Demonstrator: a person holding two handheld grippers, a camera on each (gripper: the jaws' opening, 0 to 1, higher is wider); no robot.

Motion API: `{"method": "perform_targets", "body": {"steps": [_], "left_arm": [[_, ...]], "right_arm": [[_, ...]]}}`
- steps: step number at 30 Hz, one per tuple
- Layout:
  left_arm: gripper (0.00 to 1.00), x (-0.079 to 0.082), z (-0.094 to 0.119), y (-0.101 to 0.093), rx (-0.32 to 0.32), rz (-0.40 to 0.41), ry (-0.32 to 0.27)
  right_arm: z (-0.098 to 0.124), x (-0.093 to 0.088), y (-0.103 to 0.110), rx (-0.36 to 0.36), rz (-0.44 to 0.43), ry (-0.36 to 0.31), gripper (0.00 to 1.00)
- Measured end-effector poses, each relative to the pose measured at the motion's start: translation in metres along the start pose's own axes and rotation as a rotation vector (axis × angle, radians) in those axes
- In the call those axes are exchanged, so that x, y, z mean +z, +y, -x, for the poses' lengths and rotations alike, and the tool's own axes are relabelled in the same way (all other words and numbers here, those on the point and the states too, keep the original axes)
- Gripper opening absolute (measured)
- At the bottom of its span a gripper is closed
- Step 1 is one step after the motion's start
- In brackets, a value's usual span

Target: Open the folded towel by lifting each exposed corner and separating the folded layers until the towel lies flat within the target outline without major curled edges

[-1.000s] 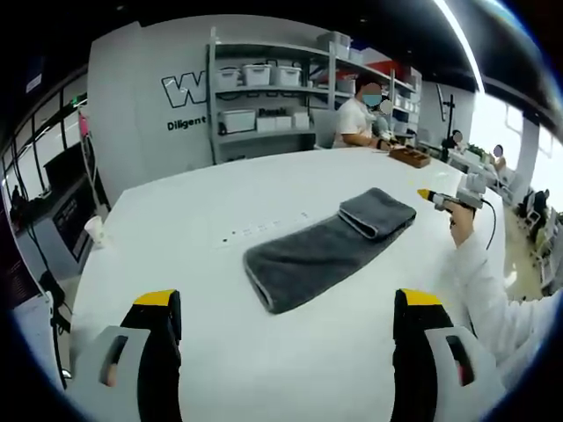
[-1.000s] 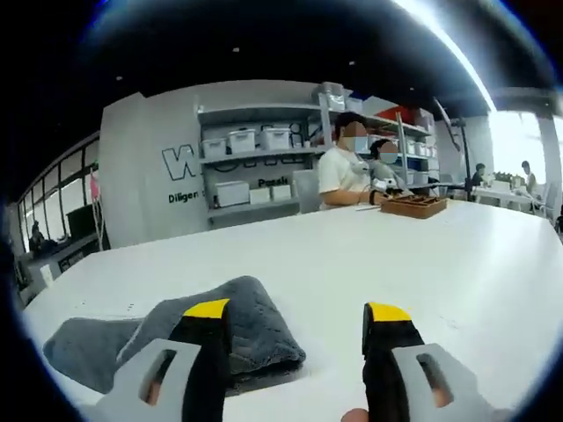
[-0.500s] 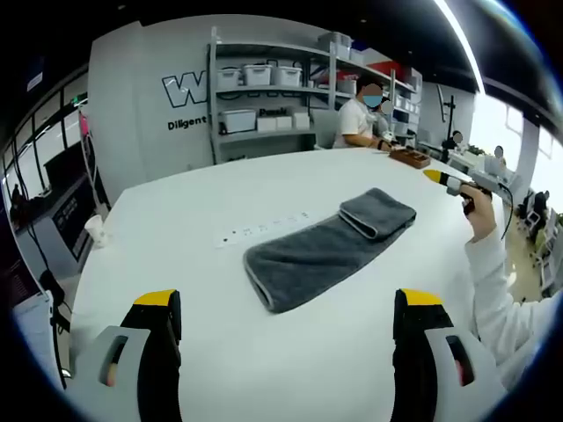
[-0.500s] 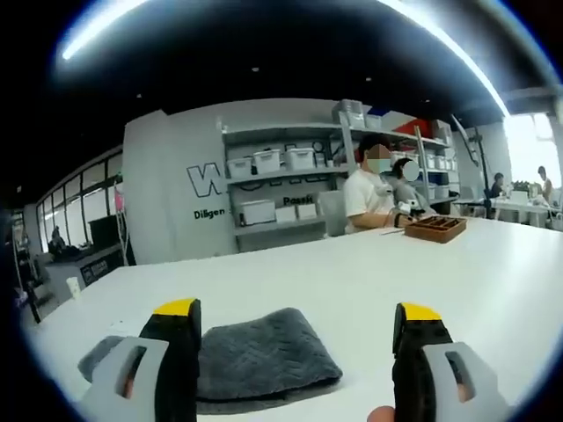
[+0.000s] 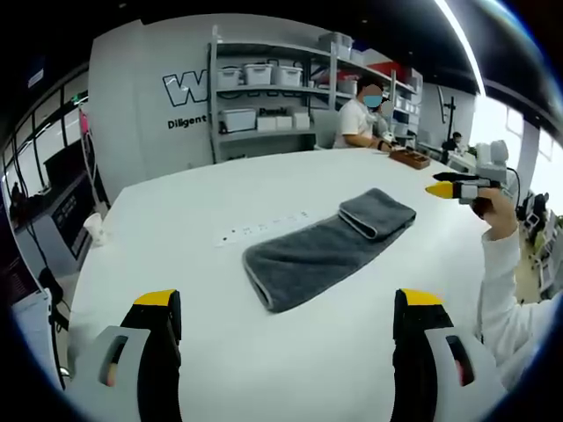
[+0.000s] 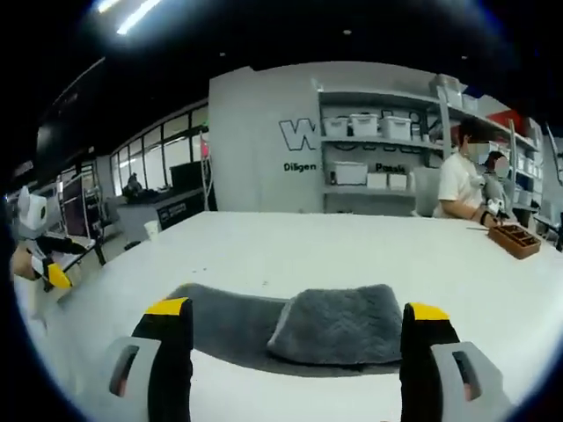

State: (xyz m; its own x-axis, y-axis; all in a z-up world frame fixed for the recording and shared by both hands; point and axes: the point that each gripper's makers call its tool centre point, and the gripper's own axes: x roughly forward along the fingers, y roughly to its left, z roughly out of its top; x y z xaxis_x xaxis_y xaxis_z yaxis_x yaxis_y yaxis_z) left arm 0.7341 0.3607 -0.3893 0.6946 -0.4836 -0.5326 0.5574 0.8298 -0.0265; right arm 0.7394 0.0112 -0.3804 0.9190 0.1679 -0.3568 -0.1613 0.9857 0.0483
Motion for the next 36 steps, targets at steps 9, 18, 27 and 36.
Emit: {"method": "perform_targets", "body": {"steps": [9, 18, 27, 36], "left_arm": [[1.00, -0.002, -0.005, 0.002, -0.004, 0.005, 0.010], [1.00, -0.024, -0.052, 0.009, -0.050, 0.075, 0.110], [0.91, -0.028, -0.115, 0.010, -0.126, 0.102, 0.058], [0.91, -0.057, -0.168, 0.006, -0.162, 0.149, 0.102]], "right_arm": [[-0.002, -0.008, 0.025, 0.074, 0.086, 0.077, 1.00], [-0.001, -0.005, 0.035, 0.111, 0.106, 0.070, 1.00], [-0.001, -0.004, 0.044, 0.131, 0.126, 0.077, 1.00], [-0.001, -0.006, 0.053, 0.143, 0.153, 0.086, 1.00]]}}
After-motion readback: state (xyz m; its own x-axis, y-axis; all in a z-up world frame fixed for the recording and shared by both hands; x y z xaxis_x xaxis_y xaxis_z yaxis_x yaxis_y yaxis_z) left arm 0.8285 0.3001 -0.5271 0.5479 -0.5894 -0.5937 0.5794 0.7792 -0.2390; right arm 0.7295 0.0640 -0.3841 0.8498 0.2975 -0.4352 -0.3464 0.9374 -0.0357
